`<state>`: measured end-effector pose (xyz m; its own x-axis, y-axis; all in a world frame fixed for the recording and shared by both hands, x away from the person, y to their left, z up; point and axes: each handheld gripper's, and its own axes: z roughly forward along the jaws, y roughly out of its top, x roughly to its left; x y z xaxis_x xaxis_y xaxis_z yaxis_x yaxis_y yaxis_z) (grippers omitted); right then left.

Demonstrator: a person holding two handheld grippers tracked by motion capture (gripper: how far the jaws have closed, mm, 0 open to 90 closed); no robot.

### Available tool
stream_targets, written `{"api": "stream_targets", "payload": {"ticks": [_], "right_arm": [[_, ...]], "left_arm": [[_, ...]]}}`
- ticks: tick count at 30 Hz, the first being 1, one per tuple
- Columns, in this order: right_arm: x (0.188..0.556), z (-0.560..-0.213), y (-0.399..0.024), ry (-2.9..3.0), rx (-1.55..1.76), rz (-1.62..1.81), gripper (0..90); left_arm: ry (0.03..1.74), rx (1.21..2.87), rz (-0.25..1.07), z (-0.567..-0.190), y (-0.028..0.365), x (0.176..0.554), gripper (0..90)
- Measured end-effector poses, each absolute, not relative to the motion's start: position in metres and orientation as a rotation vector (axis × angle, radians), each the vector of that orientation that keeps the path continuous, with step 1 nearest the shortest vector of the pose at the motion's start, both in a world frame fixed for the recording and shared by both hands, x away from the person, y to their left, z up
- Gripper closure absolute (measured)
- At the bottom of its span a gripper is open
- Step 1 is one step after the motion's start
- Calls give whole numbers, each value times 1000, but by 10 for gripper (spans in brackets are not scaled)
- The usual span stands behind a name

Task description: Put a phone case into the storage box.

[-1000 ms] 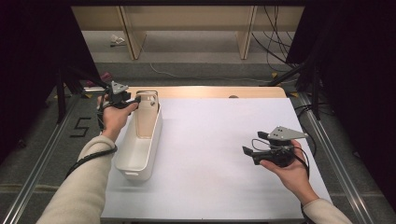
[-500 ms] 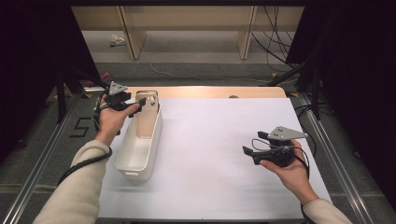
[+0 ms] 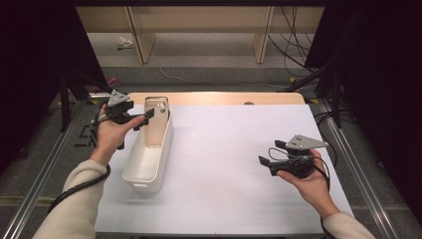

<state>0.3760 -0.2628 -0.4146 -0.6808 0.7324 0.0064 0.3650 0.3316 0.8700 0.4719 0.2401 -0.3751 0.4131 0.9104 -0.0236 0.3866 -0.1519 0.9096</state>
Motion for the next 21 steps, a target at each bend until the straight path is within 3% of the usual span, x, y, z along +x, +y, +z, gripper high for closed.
{"api": "stream_targets", "payload": {"ticks": [21], "right_arm": [[376,-414,-264,2211,982,1306,167]], "left_arm": [[1099,1762,663,-384,236,423,0]]}}
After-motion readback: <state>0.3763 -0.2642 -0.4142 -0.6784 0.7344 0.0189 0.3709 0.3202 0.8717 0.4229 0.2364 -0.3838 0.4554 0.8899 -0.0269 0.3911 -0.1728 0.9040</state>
